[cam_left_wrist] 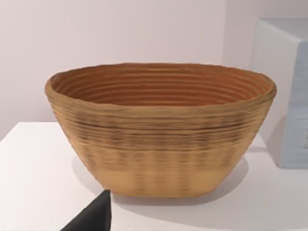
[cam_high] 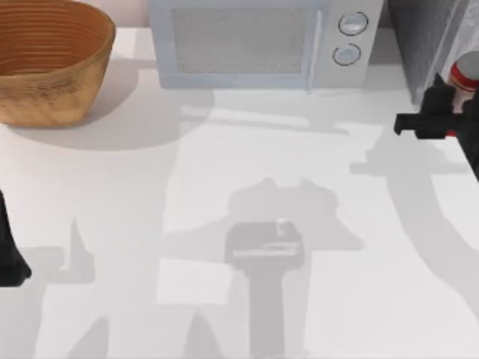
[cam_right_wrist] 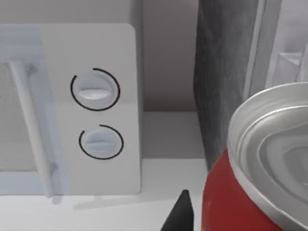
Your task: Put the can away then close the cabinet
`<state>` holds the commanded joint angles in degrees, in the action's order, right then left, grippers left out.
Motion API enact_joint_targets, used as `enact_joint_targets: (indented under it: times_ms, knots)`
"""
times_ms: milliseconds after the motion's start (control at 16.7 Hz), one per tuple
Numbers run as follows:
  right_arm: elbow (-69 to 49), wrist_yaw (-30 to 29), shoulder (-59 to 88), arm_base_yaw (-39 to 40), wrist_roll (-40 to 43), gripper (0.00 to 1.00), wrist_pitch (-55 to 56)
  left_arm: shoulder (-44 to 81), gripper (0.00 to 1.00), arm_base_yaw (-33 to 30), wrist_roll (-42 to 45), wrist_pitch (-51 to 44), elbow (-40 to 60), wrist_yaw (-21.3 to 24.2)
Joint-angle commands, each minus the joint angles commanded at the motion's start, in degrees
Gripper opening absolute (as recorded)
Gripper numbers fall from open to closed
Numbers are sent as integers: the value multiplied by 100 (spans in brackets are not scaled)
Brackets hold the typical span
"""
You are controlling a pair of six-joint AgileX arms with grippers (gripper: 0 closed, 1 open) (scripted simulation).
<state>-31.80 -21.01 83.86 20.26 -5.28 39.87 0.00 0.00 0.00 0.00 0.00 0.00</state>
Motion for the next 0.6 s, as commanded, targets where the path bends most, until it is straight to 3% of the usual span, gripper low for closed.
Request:
enact_joint_targets:
  times_ms: [360, 600]
  knots:
    - [36, 21, -50, -19, -5, 0, -12, 0, 100, 0, 0, 0, 0, 0]
    - [320, 235, -903, -204, 49, 0, -377, 0, 100, 0, 0, 0, 0, 0]
